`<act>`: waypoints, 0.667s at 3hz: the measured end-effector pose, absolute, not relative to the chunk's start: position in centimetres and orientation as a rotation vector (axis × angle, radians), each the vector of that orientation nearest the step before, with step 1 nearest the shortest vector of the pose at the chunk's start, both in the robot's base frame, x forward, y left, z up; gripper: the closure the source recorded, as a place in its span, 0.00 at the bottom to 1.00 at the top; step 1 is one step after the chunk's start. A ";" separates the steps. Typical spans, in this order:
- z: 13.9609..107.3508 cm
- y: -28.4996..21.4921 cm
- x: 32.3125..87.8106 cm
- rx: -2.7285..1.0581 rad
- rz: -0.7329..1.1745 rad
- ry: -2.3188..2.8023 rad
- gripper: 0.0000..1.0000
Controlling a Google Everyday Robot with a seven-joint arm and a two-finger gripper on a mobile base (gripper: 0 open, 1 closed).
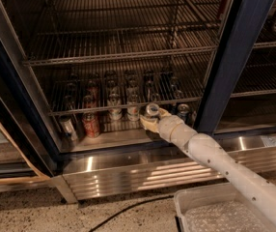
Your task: Pick redbull can from bottom shelf of fridge
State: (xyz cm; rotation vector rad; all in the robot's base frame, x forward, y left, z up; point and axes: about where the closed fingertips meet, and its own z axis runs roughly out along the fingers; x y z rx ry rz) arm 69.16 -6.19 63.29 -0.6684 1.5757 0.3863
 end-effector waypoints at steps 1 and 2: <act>64.1 -5.9 67.5 -0.720 0.385 1.616 1.00; 63.8 -7.5 65.2 -0.833 0.319 1.705 1.00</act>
Offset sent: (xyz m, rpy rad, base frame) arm -0.0690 -0.0506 0.0020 -0.3701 0.1764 0.0538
